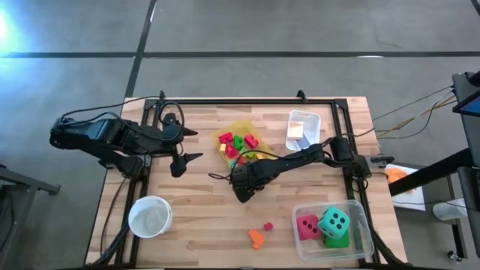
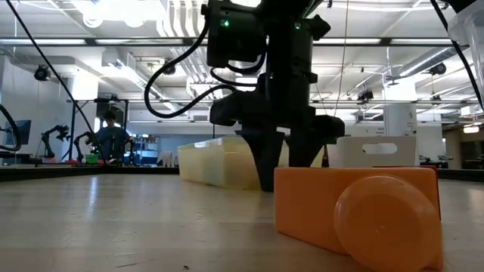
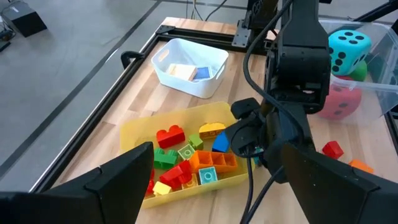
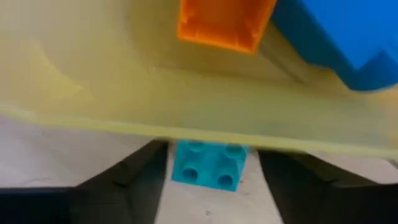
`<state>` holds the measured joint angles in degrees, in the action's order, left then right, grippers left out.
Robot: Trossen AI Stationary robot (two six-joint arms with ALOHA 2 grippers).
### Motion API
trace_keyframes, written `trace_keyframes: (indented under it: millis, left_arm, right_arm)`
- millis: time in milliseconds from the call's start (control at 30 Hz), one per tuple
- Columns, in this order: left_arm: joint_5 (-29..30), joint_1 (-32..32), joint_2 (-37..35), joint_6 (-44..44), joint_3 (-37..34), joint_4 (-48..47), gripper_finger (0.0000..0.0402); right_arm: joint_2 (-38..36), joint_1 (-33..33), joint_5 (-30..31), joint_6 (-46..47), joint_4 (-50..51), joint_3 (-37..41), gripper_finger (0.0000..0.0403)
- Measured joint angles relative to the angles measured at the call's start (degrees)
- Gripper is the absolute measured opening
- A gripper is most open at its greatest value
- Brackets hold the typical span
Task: Pick & Place Toys
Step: Put the light blue game piece into the yellow bin
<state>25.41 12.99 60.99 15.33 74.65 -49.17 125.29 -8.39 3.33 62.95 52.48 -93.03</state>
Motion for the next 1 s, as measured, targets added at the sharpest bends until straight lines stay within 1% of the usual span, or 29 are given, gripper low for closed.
trace_keyframes:
  millis: [167, 233, 467, 767, 1000]
  left_arm:
    - [-0.08, 0.0, 0.0, 0.11, 0.0, -0.01, 0.0351]
    - [-0.09, 0.0, 0.0, 0.1, 0.0, -0.04, 0.0351]
    - [-0.07, 0.0, 0.0, 0.09, 0.0, -0.04, 0.0351]
    - [-0.02, 0.0, 0.0, 0.06, 0.0, -0.04, 0.0351]
    - [0.07, 0.0, 0.0, -0.02, 0.0, -0.04, 0.0351]
  right_arm:
    - [-0.3, 0.25, -0.24, -0.38, -2.16, 1.68, 0.0155]
    - [-0.3, 0.23, -0.19, -0.47, -2.25, 1.79, 0.0131]
    - [-0.2, 0.15, -0.21, -1.34, -2.2, 1.66, 0.0131]
    - [-0.04, -1.65, 0.03, -3.72, -1.16, 0.09, 0.0131]
    - [-0.04, -3.52, -2.01, -5.46, -0.2, -2.68, 0.0131]
